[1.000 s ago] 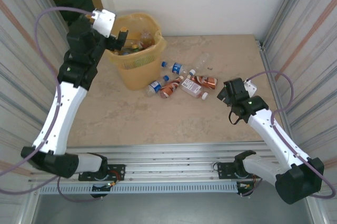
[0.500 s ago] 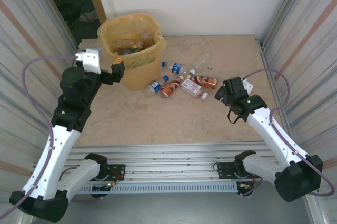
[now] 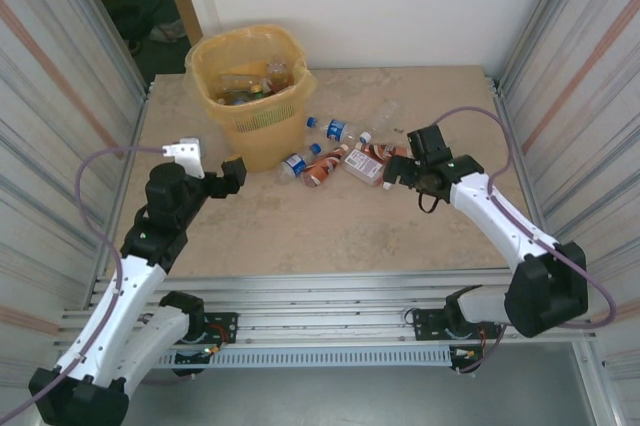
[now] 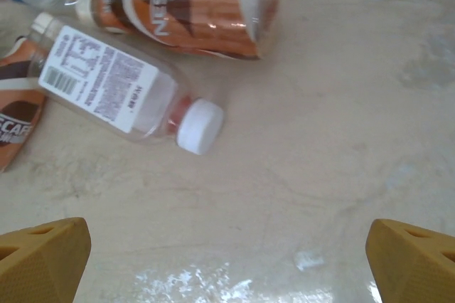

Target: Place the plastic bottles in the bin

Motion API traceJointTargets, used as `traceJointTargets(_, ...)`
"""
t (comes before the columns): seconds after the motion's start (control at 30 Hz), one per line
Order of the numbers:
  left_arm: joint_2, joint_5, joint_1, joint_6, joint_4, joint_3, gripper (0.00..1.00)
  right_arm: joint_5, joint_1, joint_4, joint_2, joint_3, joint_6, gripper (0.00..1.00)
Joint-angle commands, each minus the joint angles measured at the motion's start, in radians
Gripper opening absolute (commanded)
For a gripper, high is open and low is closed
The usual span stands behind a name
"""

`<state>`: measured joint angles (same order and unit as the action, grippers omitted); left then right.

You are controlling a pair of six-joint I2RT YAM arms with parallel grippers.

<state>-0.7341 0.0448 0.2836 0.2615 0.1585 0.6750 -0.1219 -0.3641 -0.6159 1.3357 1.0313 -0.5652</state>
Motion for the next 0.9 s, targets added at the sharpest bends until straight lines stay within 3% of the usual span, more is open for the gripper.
traceJointTargets(0.0, 0.039, 0.019, 0.002, 0.074, -0.020, -0.057, 0.99, 0.116, 0.007, 0.041, 0.074, 0.063, 0.118, 0.98)
traceJointTargets(0.2, 0.063, 0.076, 0.001, 0.085, -0.026, -0.109, 0.99, 0.161, -0.017, 0.010, 0.236, 0.184, 0.242, 0.98)
traceJointTargets(0.87, 0.017, 0.076, -0.011, 0.085, -0.058, -0.137, 0.99, -0.010, -0.096, -0.033, 0.610, 0.427, 0.423, 0.98)
